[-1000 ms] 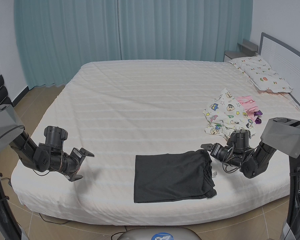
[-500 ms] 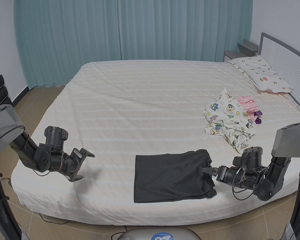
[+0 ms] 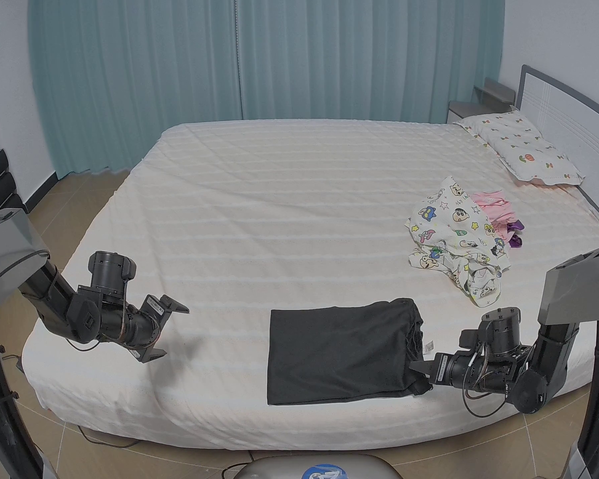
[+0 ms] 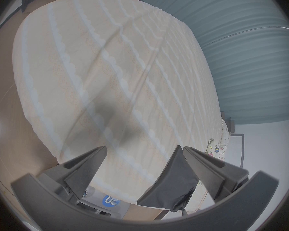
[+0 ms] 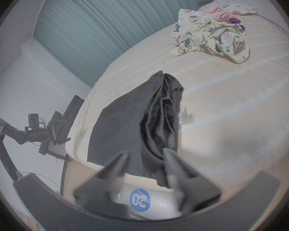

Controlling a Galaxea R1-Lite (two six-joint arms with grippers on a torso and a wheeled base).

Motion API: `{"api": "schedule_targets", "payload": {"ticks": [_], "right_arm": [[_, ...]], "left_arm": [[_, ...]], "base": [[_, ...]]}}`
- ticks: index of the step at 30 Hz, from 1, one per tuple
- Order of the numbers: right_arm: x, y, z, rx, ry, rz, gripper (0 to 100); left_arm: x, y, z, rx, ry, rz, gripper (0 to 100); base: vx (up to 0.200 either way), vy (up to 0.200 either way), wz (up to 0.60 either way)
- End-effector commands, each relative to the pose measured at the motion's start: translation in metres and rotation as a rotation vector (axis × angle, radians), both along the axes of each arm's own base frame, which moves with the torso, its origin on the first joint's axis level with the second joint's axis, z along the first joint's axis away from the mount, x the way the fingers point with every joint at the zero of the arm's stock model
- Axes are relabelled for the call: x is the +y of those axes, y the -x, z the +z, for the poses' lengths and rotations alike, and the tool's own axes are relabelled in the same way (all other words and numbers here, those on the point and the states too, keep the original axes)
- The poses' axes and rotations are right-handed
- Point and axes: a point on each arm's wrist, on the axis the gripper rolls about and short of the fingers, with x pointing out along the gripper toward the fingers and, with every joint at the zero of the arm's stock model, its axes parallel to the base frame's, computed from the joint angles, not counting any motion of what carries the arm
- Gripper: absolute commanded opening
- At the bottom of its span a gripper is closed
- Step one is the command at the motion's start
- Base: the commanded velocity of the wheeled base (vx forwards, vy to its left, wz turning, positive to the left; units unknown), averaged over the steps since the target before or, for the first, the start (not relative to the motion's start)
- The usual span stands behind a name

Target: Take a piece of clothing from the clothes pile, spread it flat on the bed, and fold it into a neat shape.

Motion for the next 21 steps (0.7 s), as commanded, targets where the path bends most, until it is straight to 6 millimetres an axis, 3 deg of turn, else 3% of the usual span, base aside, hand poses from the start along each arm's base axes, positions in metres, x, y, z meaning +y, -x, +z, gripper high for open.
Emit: {"api": "schedule_targets", "payload": {"ticks": [1,21], "right_arm": [[-0.003,0.007,0.001,0.009,0.016,0.005,0],[-0.026,0.022,-0.003,0.043,0.042,-0.046,0]], "left_arm": [[0.0,0.0,0.0,-0.001,0.0,0.0,100],[0.0,0.0,0.001,-0.003,0.0,0.0,100]], "base": [[0.0,0.0,0.0],[0.0,0.0,0.0]]}}
